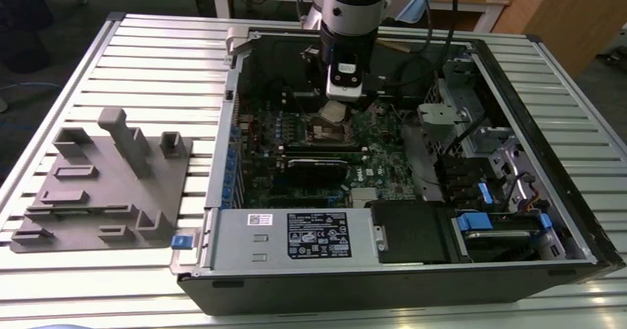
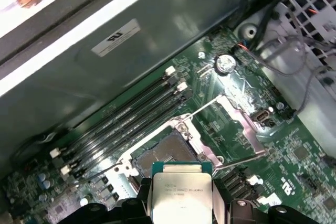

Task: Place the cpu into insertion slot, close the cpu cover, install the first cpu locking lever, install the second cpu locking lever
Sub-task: 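Place the cpu into insertion slot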

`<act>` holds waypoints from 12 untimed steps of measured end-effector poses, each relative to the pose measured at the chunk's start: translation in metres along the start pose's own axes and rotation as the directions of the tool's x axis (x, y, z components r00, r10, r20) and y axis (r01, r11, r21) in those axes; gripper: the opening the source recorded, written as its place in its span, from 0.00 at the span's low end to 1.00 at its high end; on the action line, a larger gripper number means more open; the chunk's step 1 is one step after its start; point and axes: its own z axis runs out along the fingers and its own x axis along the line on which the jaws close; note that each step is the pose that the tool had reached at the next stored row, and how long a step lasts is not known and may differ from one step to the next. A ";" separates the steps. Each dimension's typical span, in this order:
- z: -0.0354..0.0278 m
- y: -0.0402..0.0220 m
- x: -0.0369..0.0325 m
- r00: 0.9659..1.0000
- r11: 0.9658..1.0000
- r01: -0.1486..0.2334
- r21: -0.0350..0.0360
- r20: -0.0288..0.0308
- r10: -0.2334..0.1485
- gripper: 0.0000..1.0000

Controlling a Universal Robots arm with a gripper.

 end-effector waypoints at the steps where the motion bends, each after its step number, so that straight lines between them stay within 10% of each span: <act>1: 0.0001 0.0000 0.0000 1.000 1.000 -0.018 0.000 0.002 0.018 0.54; 6: 0.0005 0.0000 0.0000 0.994 0.994 -0.109 -0.001 0.010 0.109 0.54; 12: 0.0010 -0.0001 0.0000 0.977 0.977 -0.214 -0.004 0.019 0.214 0.54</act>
